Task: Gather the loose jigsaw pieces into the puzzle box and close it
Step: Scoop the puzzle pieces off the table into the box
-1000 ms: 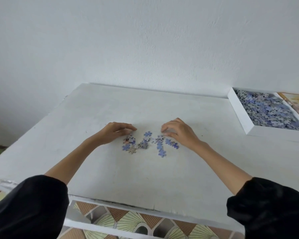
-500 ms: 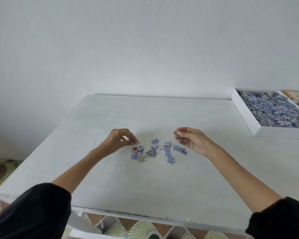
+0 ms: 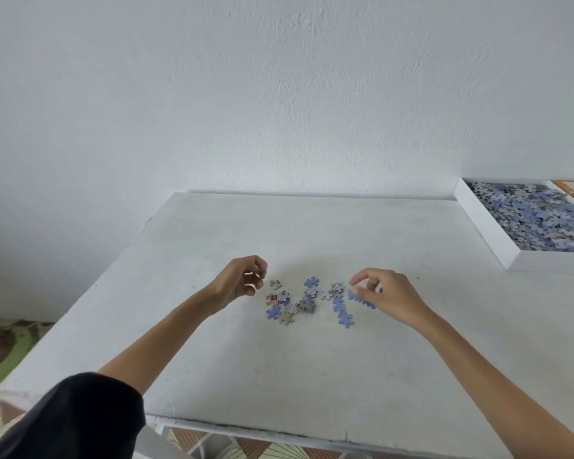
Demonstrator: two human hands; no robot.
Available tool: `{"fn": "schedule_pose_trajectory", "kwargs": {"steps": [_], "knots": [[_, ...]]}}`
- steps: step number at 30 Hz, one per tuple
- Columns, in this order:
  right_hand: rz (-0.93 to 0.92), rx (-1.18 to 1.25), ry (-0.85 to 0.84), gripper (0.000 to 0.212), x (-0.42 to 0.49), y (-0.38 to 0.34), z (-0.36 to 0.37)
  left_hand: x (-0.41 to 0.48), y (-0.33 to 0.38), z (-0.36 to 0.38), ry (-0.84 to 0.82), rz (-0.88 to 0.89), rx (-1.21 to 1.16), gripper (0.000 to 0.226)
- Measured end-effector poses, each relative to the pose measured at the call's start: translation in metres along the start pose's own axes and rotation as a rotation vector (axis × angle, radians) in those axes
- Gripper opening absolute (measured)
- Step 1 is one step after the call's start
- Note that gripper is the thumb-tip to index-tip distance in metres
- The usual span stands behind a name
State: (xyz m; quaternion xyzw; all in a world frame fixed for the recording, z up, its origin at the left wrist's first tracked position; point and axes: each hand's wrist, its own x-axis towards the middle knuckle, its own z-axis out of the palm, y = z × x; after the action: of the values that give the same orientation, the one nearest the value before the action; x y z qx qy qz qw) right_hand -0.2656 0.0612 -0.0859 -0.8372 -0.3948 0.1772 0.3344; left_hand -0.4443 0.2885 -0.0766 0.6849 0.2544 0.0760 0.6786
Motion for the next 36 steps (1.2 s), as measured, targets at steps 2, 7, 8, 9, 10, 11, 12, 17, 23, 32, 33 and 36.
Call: {"fn": "schedule_pose_trajectory", "kwargs": {"steps": [2,7,8,9,10,11,12,17,23,32,33,36], "knots": [[-0.02,-0.176,0.014,0.022,-0.006,0.008,0.0,0.0,-0.002,-0.003,0.022,0.004,0.033,0.017],[-0.027,-0.161,0.07,0.035,-0.008,0.017,0.002,0.006,-0.015,-0.005,0.211,0.053,0.229,0.04],[-0.045,-0.157,0.098,0.031,-0.008,0.016,0.005,0.007,-0.018,-0.005,0.229,0.098,0.301,0.042],[-0.055,-0.146,0.131,0.027,-0.007,0.015,0.009,0.009,-0.02,-0.006,0.231,0.148,0.38,0.042],[-0.062,-0.128,0.156,0.022,-0.006,0.014,0.012,0.011,-0.022,-0.008,0.213,0.197,0.464,0.039],[-0.066,-0.107,0.168,0.018,-0.004,0.013,0.014,0.012,-0.021,-0.01,0.176,0.237,0.538,0.031],[-0.066,-0.077,0.165,0.016,-0.002,0.012,0.014,0.014,-0.019,-0.014,0.117,0.258,0.592,0.019],[-0.08,0.181,0.197,0.017,0.005,0.018,0.013,0.024,-0.01,-0.032,-0.169,0.273,0.724,0.034],[-0.049,0.62,0.165,0.01,0.002,0.009,0.021,0.033,-0.013,-0.029,-0.19,0.326,0.782,0.036],[0.216,2.034,-0.513,0.019,0.011,0.025,0.02,0.033,-0.009,-0.024,-0.179,0.341,0.861,0.018],[0.197,2.05,-0.537,0.021,0.011,0.026,0.022,0.034,-0.007,-0.023,-0.189,0.332,0.914,0.016],[0.156,2.108,-0.547,0.024,0.013,0.027,0.022,0.039,-0.001,-0.019,-0.224,0.303,1.064,0.017]]}}
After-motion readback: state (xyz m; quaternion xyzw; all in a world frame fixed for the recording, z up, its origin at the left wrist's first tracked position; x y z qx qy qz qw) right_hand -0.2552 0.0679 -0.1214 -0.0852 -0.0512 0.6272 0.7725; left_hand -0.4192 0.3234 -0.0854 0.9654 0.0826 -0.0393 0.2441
